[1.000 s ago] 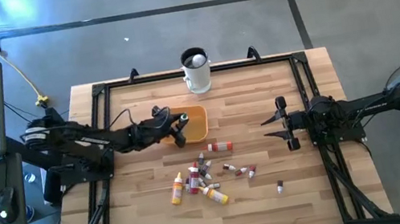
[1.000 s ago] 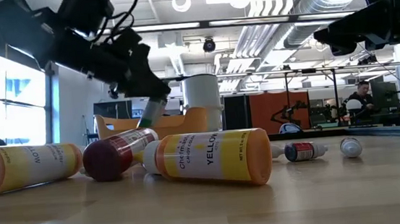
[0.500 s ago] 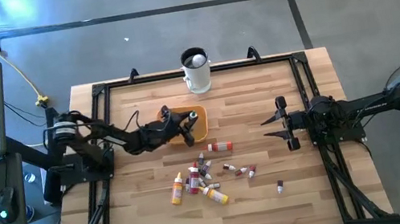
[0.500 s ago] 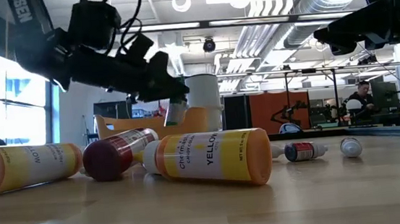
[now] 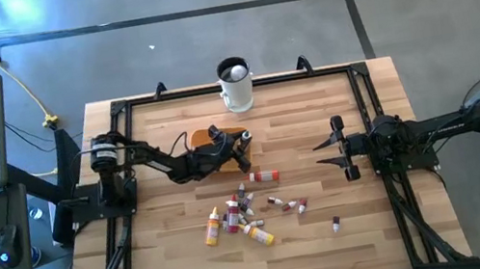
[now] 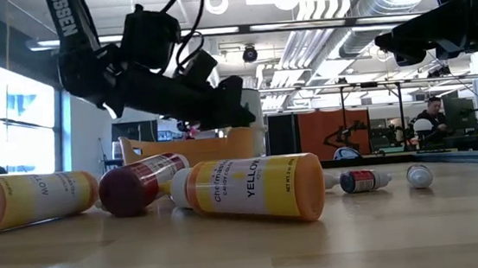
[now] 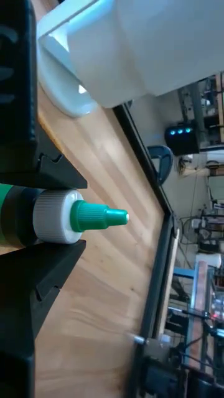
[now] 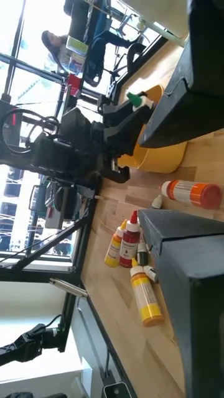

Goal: Pick & Place food coloring
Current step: Put the large green food coloring bottle into the yellow bin

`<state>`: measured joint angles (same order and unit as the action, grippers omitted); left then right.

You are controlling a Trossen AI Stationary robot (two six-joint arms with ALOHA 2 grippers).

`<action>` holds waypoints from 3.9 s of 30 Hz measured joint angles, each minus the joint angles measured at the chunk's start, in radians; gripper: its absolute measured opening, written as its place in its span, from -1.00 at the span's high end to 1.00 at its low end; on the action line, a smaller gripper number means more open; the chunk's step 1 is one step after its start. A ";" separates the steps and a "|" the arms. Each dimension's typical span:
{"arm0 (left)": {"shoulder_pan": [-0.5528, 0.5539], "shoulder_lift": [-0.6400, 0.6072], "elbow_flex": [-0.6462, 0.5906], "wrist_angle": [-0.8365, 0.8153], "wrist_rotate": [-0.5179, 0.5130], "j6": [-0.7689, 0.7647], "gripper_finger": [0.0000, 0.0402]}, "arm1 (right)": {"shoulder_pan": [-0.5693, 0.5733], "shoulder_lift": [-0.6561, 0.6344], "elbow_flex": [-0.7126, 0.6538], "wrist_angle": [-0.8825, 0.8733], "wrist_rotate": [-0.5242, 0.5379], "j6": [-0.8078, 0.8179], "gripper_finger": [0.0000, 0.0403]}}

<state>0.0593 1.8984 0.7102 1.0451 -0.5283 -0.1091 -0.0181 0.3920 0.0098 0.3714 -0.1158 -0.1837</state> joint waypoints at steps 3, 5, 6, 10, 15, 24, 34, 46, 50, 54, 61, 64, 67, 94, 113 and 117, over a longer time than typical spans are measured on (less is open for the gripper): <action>0.000 0.002 0.008 -0.044 -0.002 0.000 0.41 | 0.000 0.000 0.000 0.000 0.000 0.000 0.18; 0.000 0.002 0.014 -0.042 -0.002 0.000 0.41 | 0.000 0.000 0.000 0.000 0.000 0.000 0.18; 0.000 0.002 0.015 -0.042 -0.003 0.000 0.41 | 0.000 0.000 0.000 0.000 0.000 0.000 0.18; 0.000 0.002 0.014 -0.053 -0.002 0.000 0.41 | 0.000 0.000 0.000 0.000 0.000 0.000 0.18; 0.000 0.002 0.014 -0.052 0.006 0.000 0.38 | 0.000 0.000 0.000 0.000 0.000 0.000 0.18; 0.000 0.002 0.014 -0.053 0.022 0.001 0.06 | 0.000 0.000 0.000 0.000 0.000 0.000 0.18; 0.000 -0.002 0.014 -0.055 0.017 0.053 0.04 | 0.000 0.000 0.000 0.000 0.000 0.000 0.18; -0.073 -0.253 0.013 -0.414 -0.035 0.080 0.04 | 0.000 0.000 0.000 0.000 0.000 0.000 0.18; -0.130 -0.355 0.013 -0.640 -0.057 0.002 0.04 | 0.000 0.000 0.000 0.000 0.000 0.000 0.18; -0.178 -0.394 0.014 -0.832 -0.065 -0.156 0.04 | 0.000 0.000 0.000 0.000 0.000 0.000 0.18; -0.197 -0.334 0.012 -0.906 -0.112 -0.255 0.38 | 0.000 0.000 0.000 0.000 0.000 0.000 0.18; -0.178 -0.306 0.013 -0.866 -0.136 -0.223 0.67 | 0.000 0.000 0.000 0.000 0.000 0.000 0.18; -0.159 -0.277 0.013 -0.820 -0.100 -0.187 0.92 | 0.000 0.000 0.000 0.000 0.000 0.000 0.18; -0.033 -0.143 0.014 -0.605 0.199 -0.050 1.00 | 0.000 0.000 0.000 0.000 0.000 0.000 0.18; 0.001 -0.109 0.014 -0.517 0.141 0.026 1.00 | 0.000 0.000 0.000 0.000 0.000 0.000 0.18; 0.013 -0.129 0.024 -0.564 0.194 0.027 1.00 | 0.000 0.000 0.000 0.000 0.000 0.000 0.18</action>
<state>0.0727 1.7696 0.7343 0.4813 -0.3341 -0.0826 -0.0178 0.3920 0.0100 0.3710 -0.1158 -0.1841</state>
